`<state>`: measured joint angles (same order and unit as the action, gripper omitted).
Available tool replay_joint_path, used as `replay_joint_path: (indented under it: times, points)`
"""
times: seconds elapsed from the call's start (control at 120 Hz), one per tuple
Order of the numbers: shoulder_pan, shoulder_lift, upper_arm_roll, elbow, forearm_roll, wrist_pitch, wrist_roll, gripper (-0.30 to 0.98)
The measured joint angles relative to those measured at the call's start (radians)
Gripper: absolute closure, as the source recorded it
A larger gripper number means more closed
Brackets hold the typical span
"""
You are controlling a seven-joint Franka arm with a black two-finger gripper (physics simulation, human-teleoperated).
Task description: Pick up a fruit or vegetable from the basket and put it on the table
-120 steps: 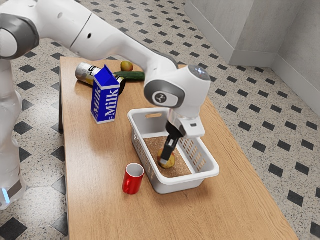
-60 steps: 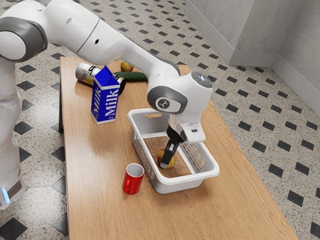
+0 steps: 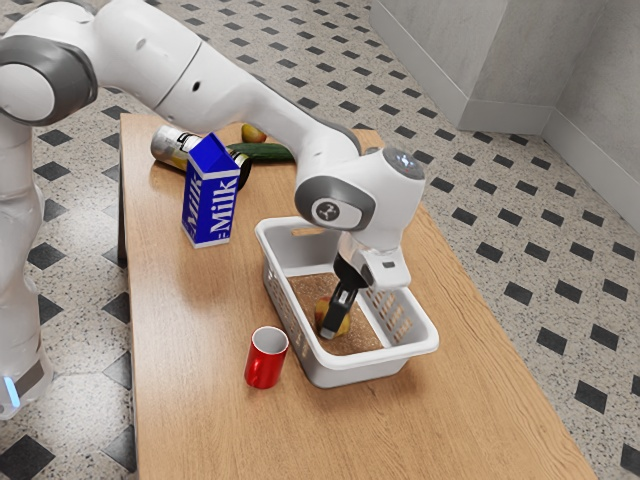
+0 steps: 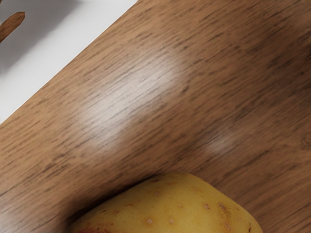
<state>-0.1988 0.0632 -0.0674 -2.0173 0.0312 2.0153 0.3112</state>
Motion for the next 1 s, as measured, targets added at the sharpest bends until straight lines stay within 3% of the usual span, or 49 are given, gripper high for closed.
replay_joint_path:
  times: [0.433, 0.717, 1.0]
  points:
    - [0.001, 0.012, 0.001, -0.002, 0.006, 0.007, 0.001, 0.02]
    - [0.003, 0.013, 0.001, -0.004, 0.012, 0.010, -0.003, 0.28]
    - [0.002, 0.011, 0.008, -0.006, 0.021, 0.014, -0.015, 0.31]
